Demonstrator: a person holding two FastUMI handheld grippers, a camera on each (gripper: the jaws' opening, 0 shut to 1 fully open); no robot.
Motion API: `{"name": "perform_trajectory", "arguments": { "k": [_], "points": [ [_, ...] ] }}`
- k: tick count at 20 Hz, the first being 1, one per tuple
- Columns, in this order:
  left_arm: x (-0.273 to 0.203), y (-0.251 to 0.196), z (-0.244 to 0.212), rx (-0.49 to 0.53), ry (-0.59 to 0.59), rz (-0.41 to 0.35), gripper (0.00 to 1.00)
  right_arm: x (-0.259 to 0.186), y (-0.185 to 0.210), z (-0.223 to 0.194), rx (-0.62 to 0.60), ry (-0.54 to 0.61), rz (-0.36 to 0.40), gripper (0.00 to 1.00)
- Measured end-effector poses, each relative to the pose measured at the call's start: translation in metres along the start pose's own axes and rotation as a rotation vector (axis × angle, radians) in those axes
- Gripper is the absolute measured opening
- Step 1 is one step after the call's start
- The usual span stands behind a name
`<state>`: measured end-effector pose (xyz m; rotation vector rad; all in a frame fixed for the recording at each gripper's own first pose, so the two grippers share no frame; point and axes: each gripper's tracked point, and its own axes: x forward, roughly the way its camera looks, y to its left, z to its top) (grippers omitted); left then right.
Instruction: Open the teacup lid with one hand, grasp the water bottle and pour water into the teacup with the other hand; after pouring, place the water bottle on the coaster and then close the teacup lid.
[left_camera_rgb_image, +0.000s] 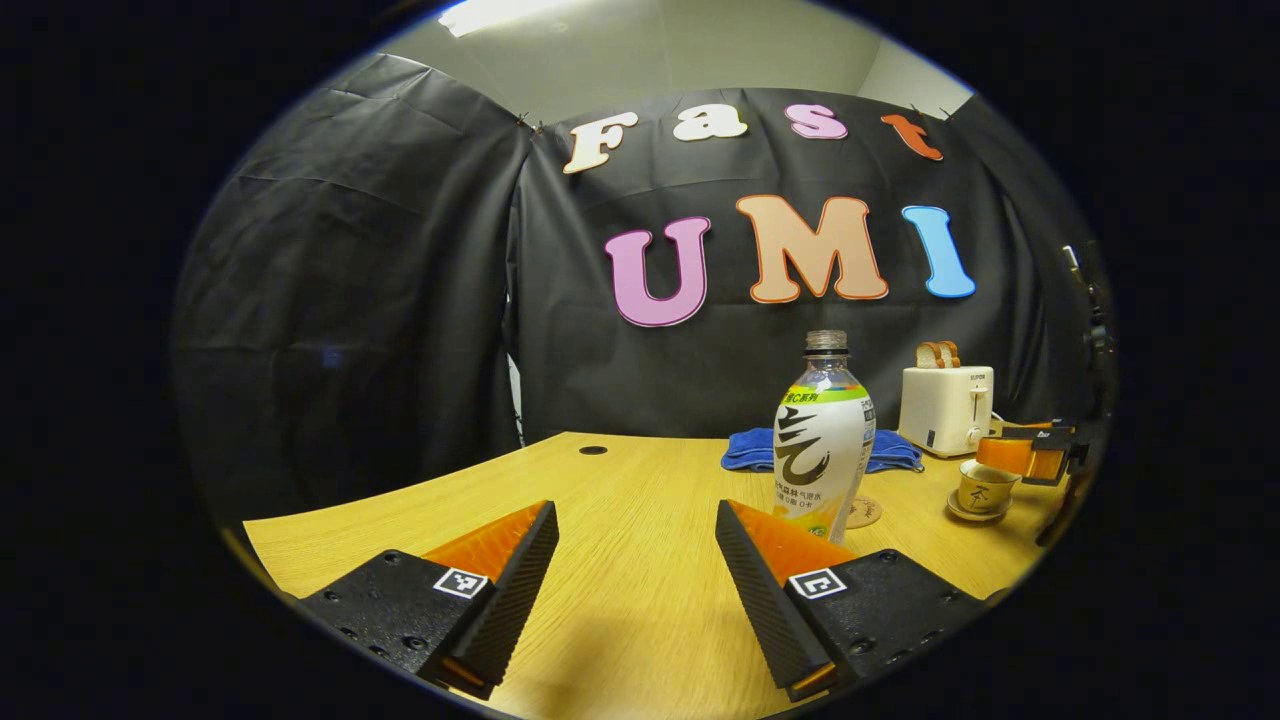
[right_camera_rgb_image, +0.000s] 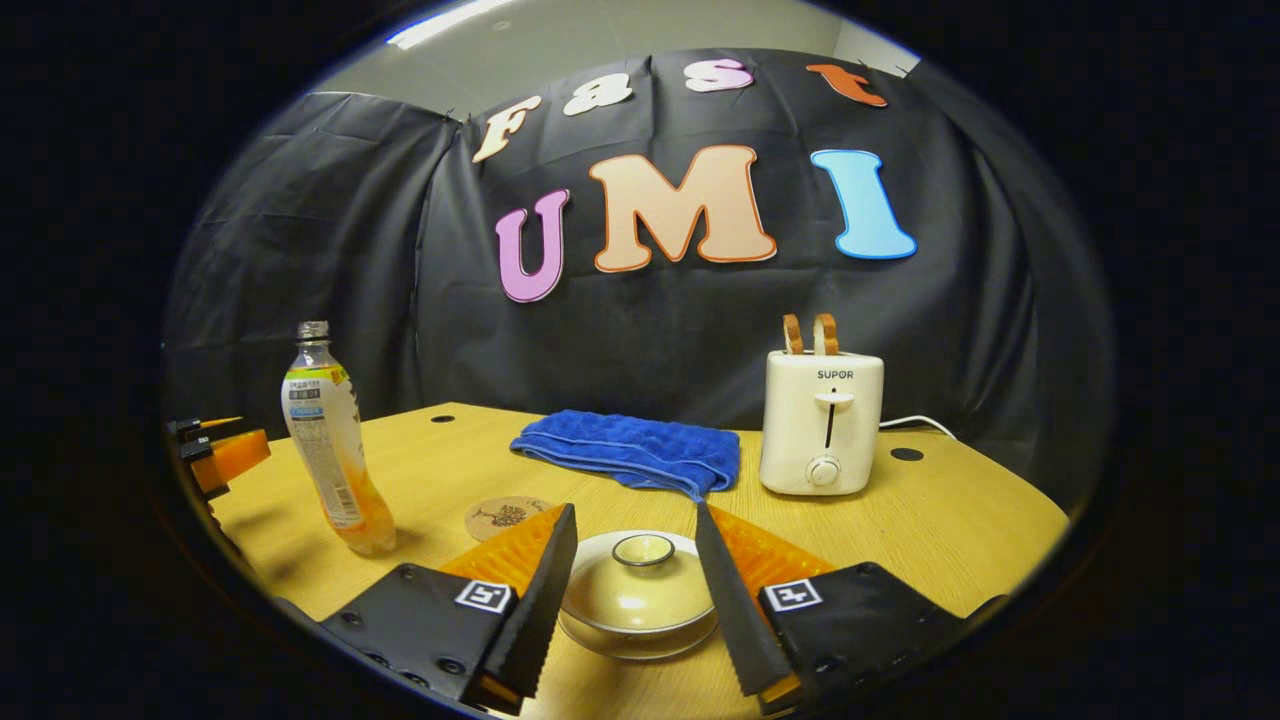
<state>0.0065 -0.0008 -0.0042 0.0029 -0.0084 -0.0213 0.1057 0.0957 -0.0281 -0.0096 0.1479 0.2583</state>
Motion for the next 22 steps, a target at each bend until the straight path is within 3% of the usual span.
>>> {"name": "perform_trajectory", "arguments": {
  "k": [3, 4, 5, 6, 7, 12, 18, 22],
  "points": [
    [-0.001, -0.001, -0.001, 0.0, 0.0, 0.0, 0.93, 0.006, -0.004, -0.005, -0.001, 0.037, -0.018, 0.53],
    [0.0, -0.001, 0.0, 0.0, 0.0, 0.0, 0.93, 0.006, -0.004, -0.004, 0.001, 0.036, -0.019, 0.52],
    [-0.001, 0.0, -0.001, 0.0, 0.0, 0.0, 0.93, 0.005, -0.004, -0.004, 0.0, 0.035, -0.02, 0.44],
    [0.0, -0.001, 0.0, 0.0, 0.0, 0.0, 0.93, 0.007, -0.004, -0.005, -0.006, 0.032, -0.02, 0.46],
    [-0.001, -0.001, -0.001, 0.0, 0.0, 0.0, 0.93, 0.013, -0.006, -0.008, -0.005, 0.032, -0.021, 0.36],
    [0.0, -0.001, 0.0, 0.0, 0.001, 0.0, 0.93, 0.004, -0.004, -0.001, 0.004, 0.02, -0.004, 0.36],
    [-0.001, 0.0, 0.0, 0.0, 0.001, 0.001, 0.93, -0.012, -0.006, 0.018, 0.008, -0.112, -0.005, 0.33],
    [-0.001, -0.002, 0.0, 0.0, -0.001, -0.009, 0.93, -0.02, -0.01, 0.018, 0.009, -0.121, -0.027, 0.34]
  ]
}}
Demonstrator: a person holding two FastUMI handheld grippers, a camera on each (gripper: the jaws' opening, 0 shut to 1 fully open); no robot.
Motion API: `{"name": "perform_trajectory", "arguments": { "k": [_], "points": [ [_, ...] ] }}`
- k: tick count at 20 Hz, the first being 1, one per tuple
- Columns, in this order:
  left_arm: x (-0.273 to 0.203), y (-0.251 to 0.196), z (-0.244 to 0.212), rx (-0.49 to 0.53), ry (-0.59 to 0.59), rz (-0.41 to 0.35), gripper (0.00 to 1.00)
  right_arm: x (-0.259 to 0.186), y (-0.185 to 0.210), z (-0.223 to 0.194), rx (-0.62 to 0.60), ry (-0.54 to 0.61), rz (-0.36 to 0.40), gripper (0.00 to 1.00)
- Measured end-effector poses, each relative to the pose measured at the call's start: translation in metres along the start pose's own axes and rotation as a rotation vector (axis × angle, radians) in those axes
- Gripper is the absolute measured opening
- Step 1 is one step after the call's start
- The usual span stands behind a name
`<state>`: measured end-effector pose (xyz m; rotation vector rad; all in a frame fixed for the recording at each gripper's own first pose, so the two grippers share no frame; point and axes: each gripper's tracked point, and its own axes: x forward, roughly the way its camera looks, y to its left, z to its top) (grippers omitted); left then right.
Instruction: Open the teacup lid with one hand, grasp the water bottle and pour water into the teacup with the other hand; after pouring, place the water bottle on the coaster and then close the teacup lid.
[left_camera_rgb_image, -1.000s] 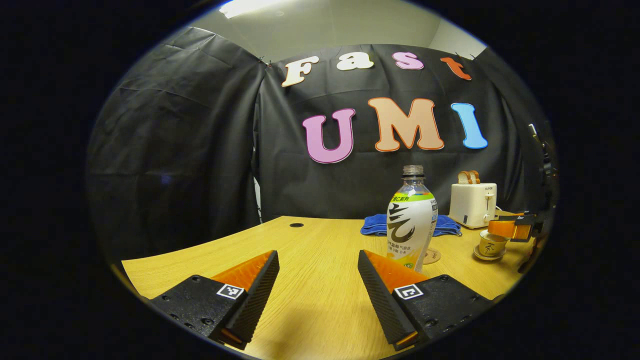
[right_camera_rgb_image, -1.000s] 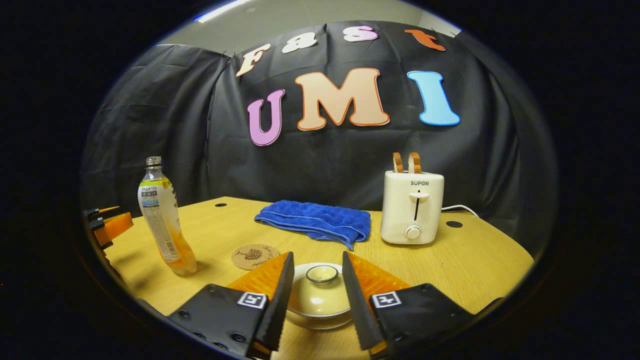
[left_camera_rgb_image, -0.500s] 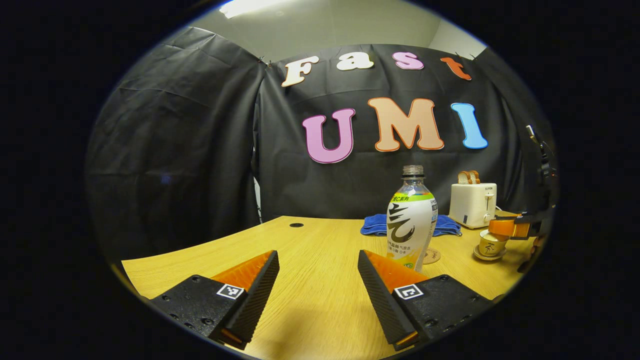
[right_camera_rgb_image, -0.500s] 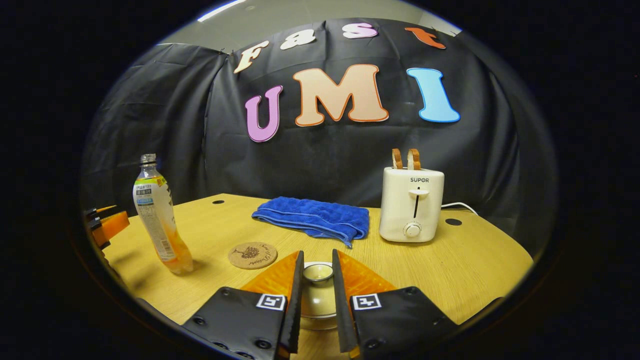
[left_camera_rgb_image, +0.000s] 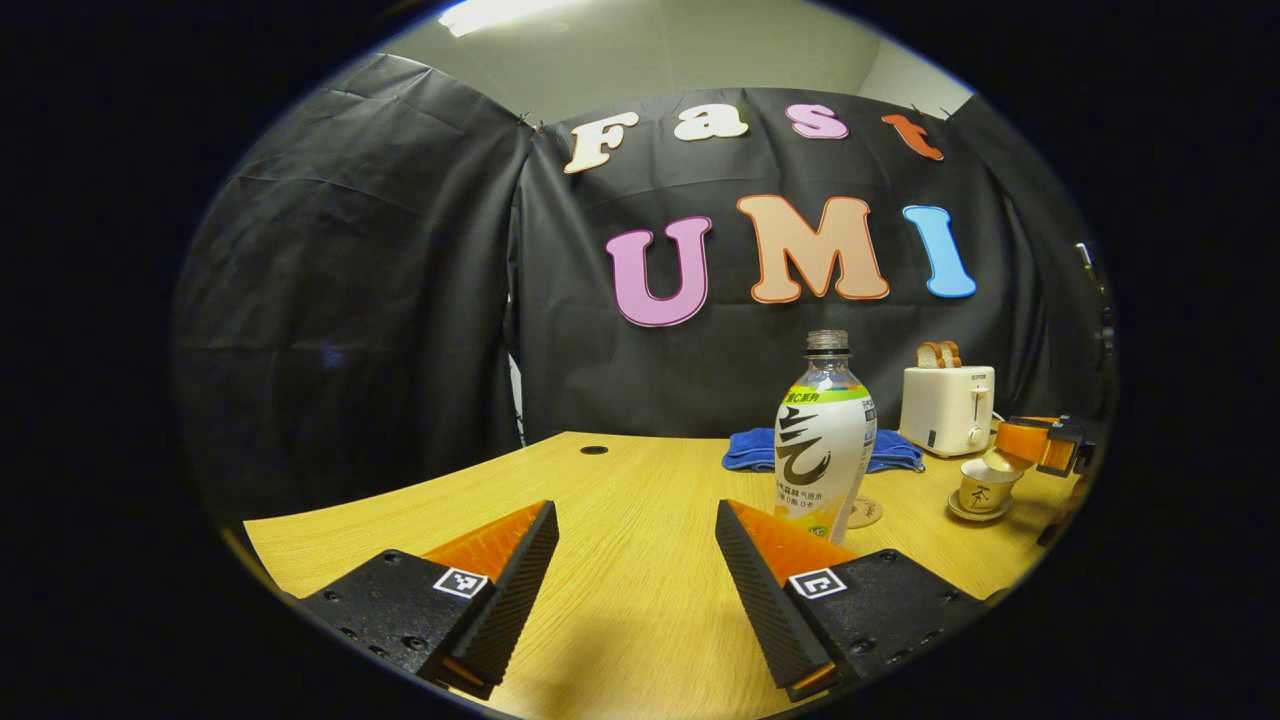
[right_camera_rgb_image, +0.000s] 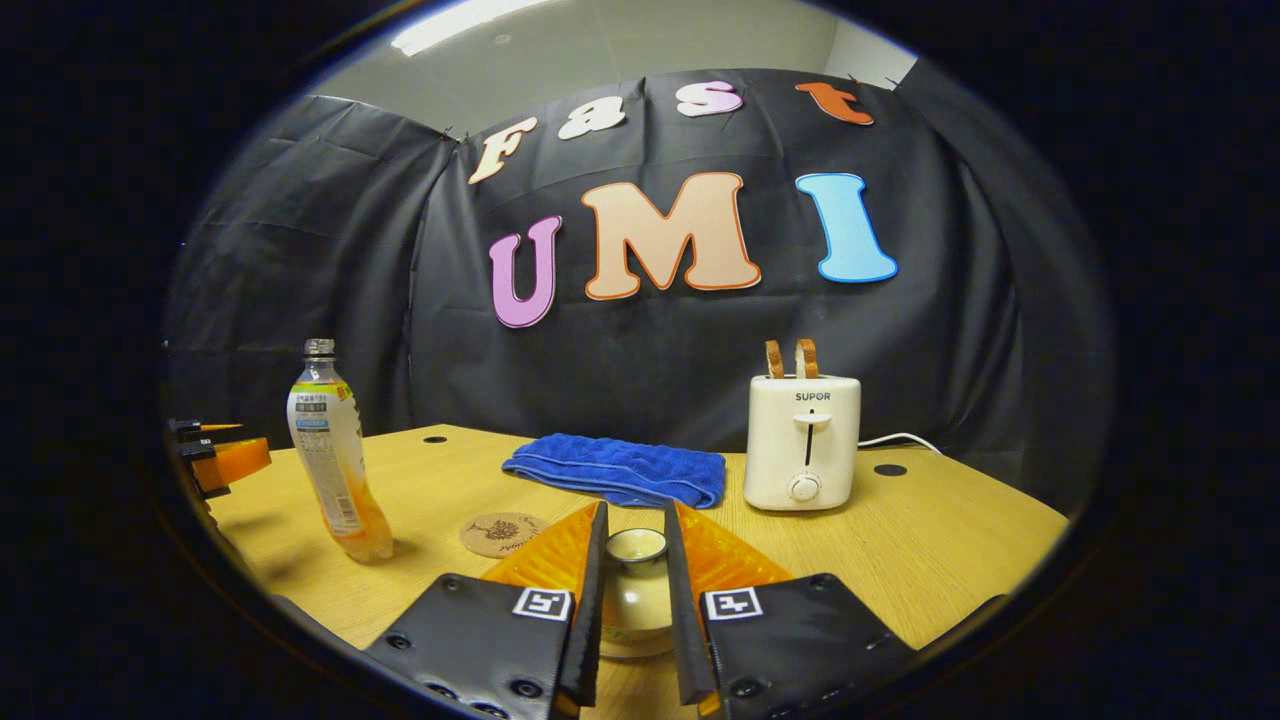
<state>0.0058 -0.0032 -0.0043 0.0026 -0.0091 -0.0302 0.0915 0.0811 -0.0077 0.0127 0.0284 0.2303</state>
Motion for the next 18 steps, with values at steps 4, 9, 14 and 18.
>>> {"name": "perform_trajectory", "arguments": {
  "k": [4, 9, 14, 18],
  "points": [
    [0.002, -0.013, 0.001, -0.001, 0.0, -0.063, 0.93, -0.013, -0.01, 0.003, -0.002, -0.016, -0.032, 0.34],
    [-0.002, -0.041, 0.0, -0.003, -0.003, -0.227, 0.93, -0.032, -0.03, 0.005, -0.003, -0.021, -0.095, 0.34],
    [-0.009, -0.068, 0.001, -0.003, -0.002, -0.39, 0.92, -0.048, -0.048, 0.005, -0.004, -0.024, -0.149, 0.33],
    [-0.008, -0.081, 0.002, -0.005, 0.001, -0.451, 0.92, -0.06, -0.059, 0.007, -0.005, -0.026, -0.176, 0.34]
  ]
}}
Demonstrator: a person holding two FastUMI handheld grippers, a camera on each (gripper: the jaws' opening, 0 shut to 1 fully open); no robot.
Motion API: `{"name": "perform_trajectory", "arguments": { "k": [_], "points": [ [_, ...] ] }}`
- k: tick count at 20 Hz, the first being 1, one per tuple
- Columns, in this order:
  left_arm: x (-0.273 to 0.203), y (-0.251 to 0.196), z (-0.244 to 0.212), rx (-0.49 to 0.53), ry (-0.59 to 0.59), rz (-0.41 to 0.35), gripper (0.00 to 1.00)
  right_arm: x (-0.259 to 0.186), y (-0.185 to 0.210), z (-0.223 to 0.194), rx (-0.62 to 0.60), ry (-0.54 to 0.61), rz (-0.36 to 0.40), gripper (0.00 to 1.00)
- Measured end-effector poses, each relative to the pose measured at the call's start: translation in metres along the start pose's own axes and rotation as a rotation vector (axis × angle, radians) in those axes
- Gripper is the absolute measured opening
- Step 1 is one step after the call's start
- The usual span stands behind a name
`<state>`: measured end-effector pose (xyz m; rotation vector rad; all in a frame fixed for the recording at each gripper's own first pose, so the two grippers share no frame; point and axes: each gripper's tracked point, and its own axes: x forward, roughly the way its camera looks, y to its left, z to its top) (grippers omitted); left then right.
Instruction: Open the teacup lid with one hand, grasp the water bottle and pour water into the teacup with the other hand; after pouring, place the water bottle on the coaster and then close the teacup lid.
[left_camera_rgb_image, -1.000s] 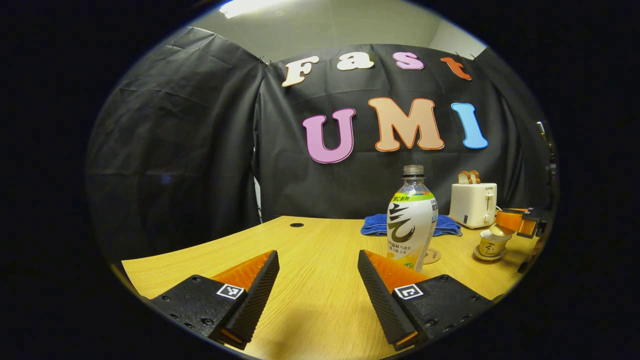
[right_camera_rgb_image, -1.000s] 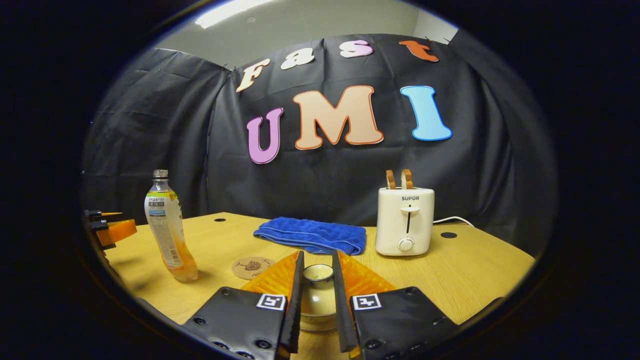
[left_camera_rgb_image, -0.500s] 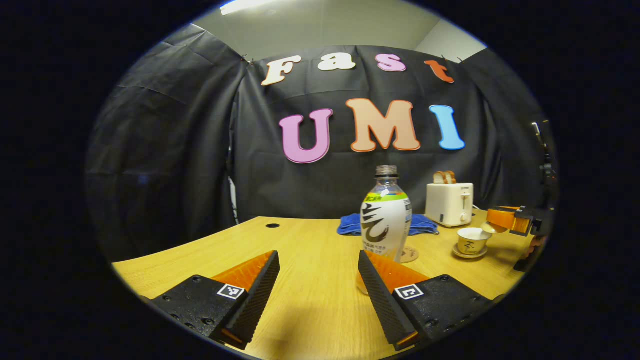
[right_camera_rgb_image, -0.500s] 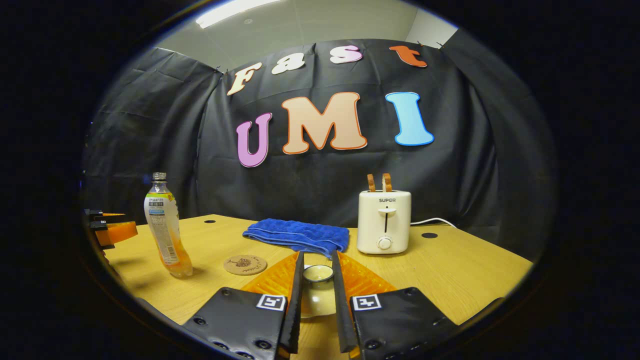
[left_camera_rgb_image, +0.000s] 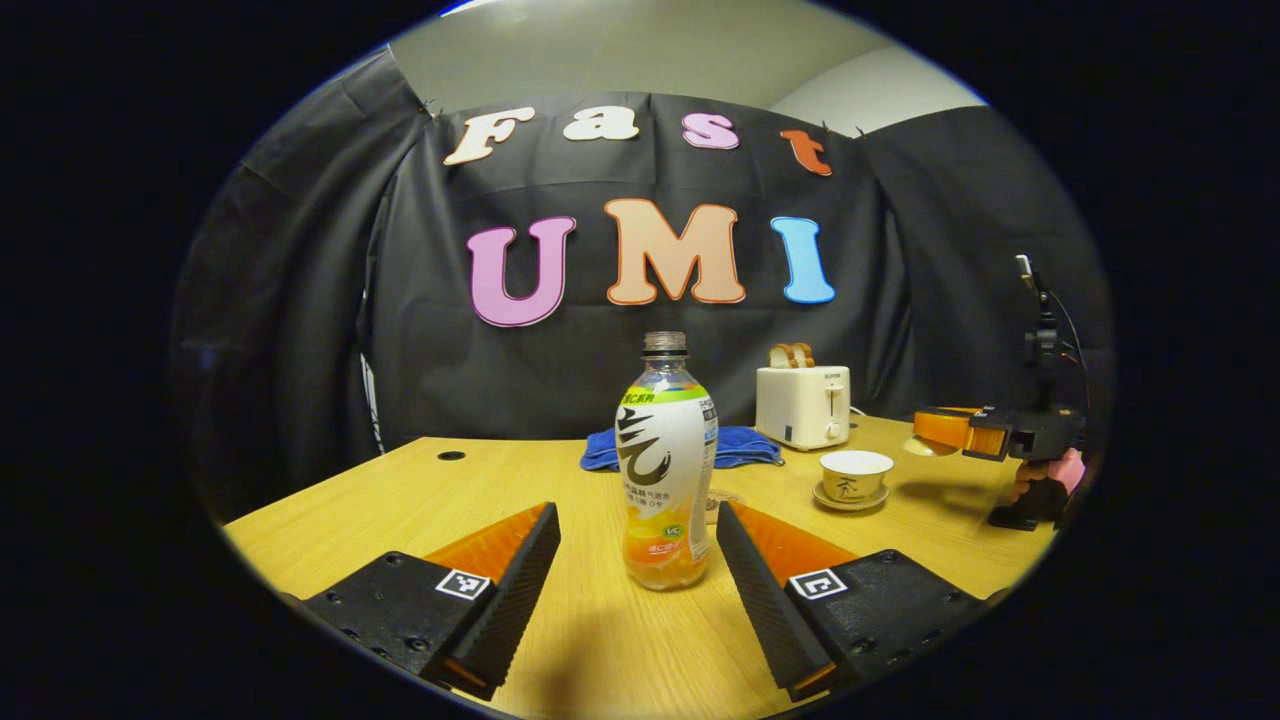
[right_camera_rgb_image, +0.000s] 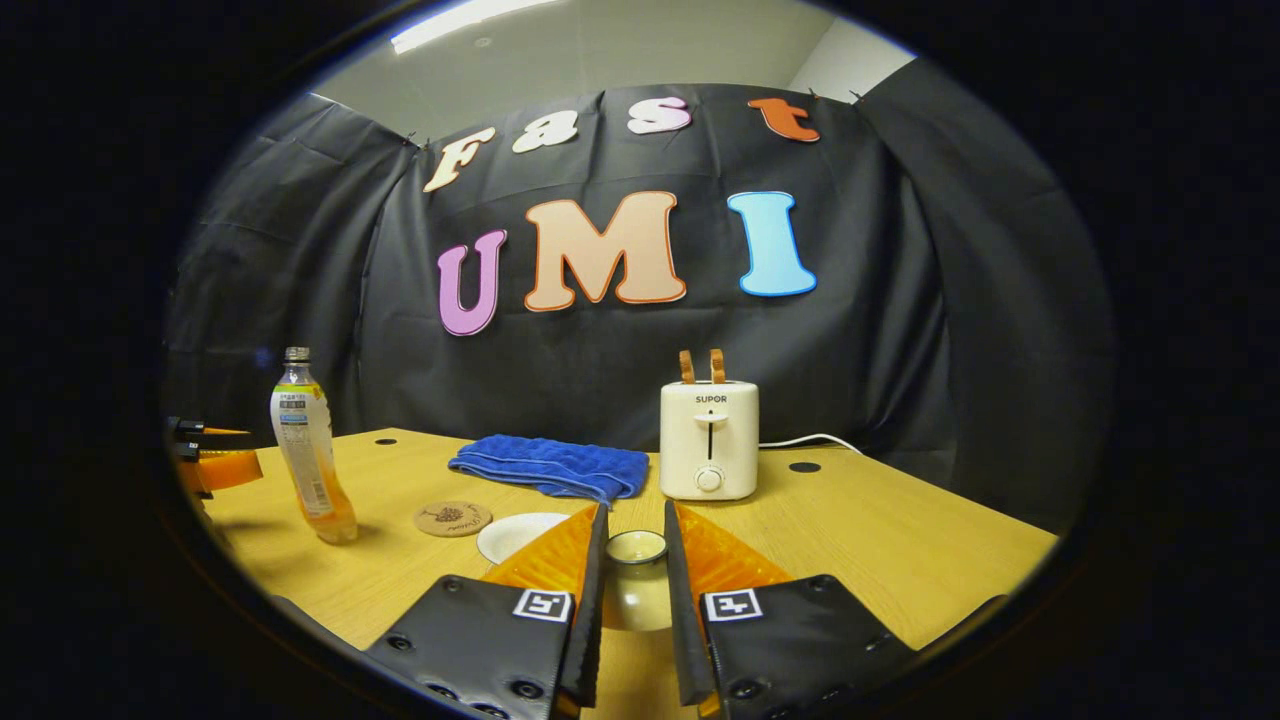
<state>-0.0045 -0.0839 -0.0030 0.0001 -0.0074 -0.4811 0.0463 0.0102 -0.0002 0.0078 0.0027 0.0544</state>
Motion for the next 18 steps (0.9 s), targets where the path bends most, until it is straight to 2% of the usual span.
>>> {"name": "perform_trajectory", "arguments": {
  "k": [12, 18],
  "points": [
    [0.062, -0.023, -0.025, 0.014, 0.155, -0.066, 0.89, -0.011, -0.02, 0.001, -0.001, -0.001, -0.018, 0.34],
    [0.083, -0.021, -0.028, 0.016, 0.171, -0.032, 0.85, -0.013, -0.027, 0.001, -0.001, 0.0, -0.029, 0.34]
  ]
}}
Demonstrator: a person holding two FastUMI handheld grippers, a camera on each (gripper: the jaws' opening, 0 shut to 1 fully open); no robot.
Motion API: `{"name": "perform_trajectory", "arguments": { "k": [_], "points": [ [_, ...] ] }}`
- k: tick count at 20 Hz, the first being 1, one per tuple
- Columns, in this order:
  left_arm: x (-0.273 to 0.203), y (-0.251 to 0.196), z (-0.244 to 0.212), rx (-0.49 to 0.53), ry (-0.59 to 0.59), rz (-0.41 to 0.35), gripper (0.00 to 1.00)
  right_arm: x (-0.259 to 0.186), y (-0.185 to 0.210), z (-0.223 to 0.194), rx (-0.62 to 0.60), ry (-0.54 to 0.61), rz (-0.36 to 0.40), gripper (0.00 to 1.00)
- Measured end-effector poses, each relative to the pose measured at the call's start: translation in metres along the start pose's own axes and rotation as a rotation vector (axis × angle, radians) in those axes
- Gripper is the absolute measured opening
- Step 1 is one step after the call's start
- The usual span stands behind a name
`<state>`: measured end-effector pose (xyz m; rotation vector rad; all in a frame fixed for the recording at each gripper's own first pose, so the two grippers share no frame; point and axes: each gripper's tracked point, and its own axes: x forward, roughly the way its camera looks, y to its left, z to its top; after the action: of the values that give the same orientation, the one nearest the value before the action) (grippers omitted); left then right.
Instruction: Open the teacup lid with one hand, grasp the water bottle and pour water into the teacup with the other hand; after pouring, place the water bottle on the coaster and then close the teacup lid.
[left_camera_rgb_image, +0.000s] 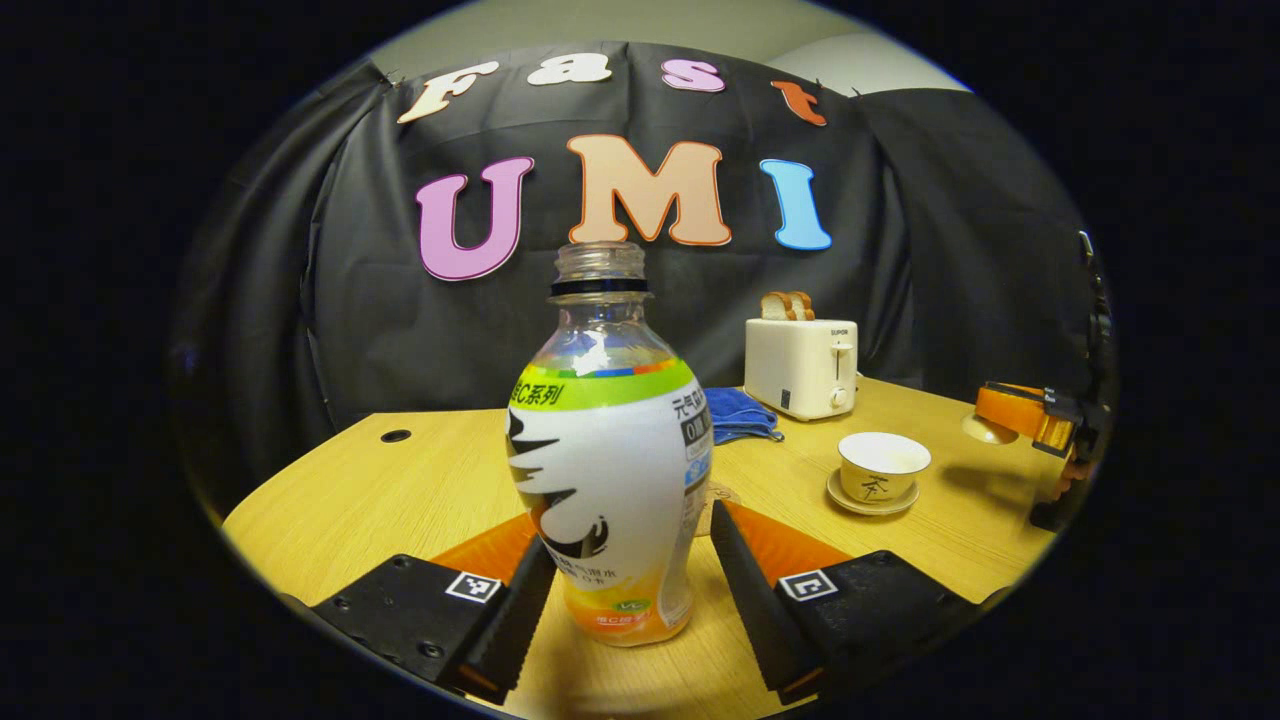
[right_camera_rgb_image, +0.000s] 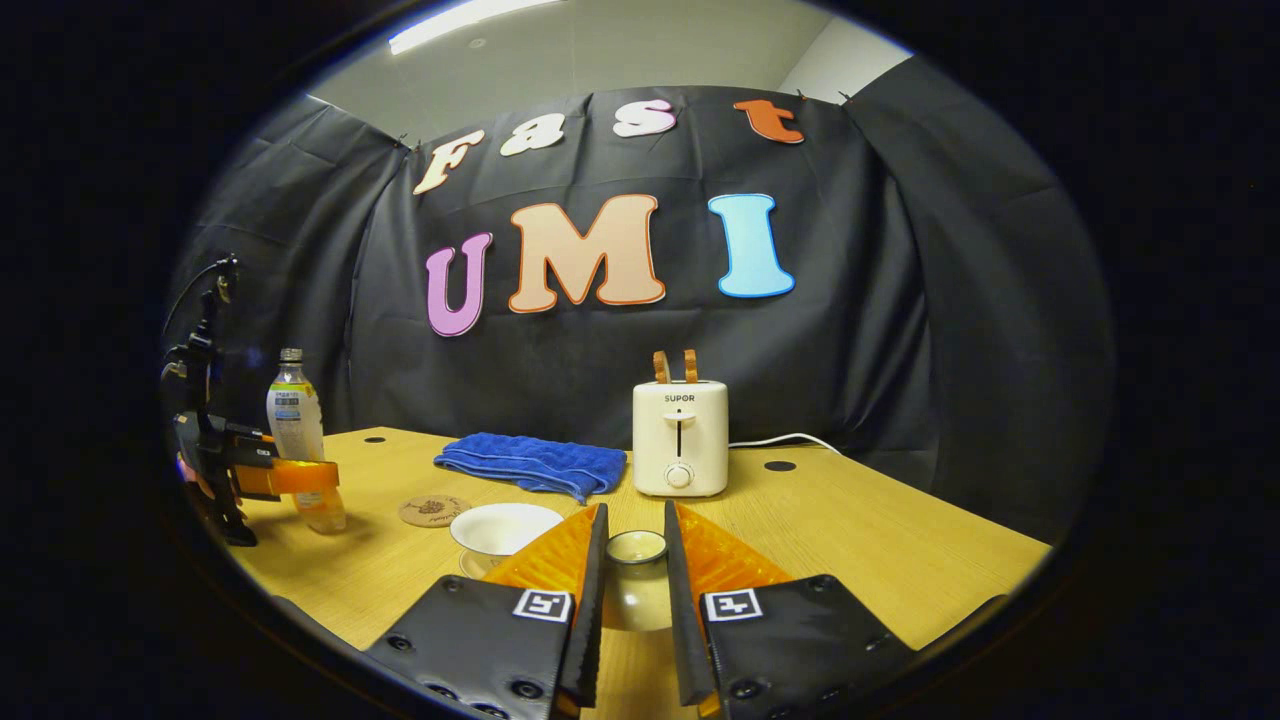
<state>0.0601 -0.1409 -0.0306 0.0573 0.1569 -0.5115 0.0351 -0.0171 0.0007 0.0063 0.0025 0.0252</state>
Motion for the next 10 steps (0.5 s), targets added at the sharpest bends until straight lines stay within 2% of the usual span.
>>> {"name": "perform_trajectory", "arguments": {
  "k": [1, 3, 7, 10],
  "points": [
    [0.002, 0.001, -0.001, 0.005, 0.007, 0.005, 0.77, -0.001, -0.001, 0.001, 0.0, 0.0, -0.002, 0.34],
    [0.006, -0.004, -0.005, 0.02, 0.034, 0.003, 0.67, -0.003, -0.003, 0.001, 0.0, 0.001, -0.006, 0.34],
    [0.008, -0.01, -0.005, 0.064, 0.047, 0.018, 0.59, -0.003, -0.008, 0.002, 0.0, 0.0, -0.018, 0.34],
    [0.014, -0.019, -0.006, 0.206, 0.086, 0.027, 0.55, -0.004, -0.014, 0.002, -0.001, 0.0, -0.029, 0.33]
  ]
}}
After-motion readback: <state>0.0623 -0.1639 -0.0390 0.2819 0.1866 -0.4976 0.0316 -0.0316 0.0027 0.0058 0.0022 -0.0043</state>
